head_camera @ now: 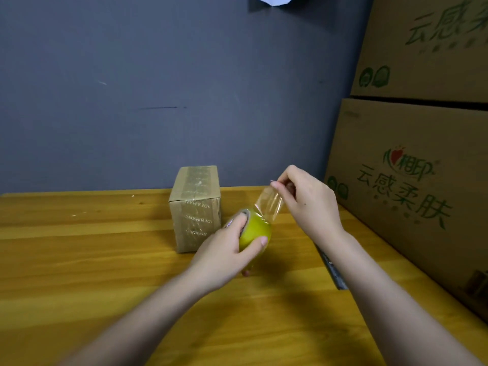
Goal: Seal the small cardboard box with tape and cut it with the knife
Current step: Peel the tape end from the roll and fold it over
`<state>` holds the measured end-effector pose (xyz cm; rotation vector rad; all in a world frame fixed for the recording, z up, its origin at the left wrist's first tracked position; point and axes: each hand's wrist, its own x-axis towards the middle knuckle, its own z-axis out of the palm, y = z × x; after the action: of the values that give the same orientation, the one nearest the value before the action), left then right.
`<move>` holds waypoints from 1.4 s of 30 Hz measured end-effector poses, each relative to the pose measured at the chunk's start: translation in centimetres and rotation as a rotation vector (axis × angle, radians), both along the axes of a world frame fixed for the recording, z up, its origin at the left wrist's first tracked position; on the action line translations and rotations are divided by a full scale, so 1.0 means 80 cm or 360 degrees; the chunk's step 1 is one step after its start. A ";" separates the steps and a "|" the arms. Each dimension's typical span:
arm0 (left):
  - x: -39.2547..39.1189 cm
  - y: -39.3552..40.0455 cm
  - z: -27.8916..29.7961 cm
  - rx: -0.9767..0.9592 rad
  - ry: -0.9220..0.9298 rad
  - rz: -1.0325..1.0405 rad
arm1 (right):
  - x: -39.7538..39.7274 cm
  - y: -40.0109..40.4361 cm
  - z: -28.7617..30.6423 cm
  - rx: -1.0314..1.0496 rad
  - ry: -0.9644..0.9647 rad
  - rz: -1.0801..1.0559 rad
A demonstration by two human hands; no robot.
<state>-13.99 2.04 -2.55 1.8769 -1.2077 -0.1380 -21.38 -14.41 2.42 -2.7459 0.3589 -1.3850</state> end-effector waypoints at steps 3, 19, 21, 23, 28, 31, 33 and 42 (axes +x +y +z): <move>-0.002 -0.006 0.004 -0.0104 0.0298 -0.0038 | -0.003 0.010 0.005 -0.0217 -0.0090 0.0033; -0.009 -0.021 -0.002 -0.0207 0.1589 0.0044 | -0.011 0.037 0.033 -0.0688 -0.0210 0.0265; -0.014 -0.023 -0.008 -0.0282 0.1709 0.0073 | -0.007 0.034 0.039 -0.0643 -0.0143 0.0285; -0.019 -0.024 -0.016 -0.0378 0.1758 0.0168 | -0.004 0.030 0.045 -0.0597 -0.0085 0.0311; -0.026 -0.014 -0.014 -0.0417 0.1320 0.0481 | 0.002 0.023 0.046 -0.0518 -0.0018 0.0386; -0.023 -0.001 -0.008 -0.0680 0.0659 0.0524 | 0.002 0.022 0.044 -0.0464 0.0006 0.0425; -0.011 0.004 0.005 -0.0804 0.0452 0.0440 | 0.003 0.023 0.044 -0.0465 0.0018 0.0444; 0.020 -0.007 0.053 -0.0881 0.0458 0.0063 | 0.008 0.023 0.040 -0.0429 0.0089 0.0484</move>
<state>-12.39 1.49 1.71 1.3427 -0.8953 -0.0426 -20.77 -12.61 5.63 -2.8899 -0.2559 -1.3644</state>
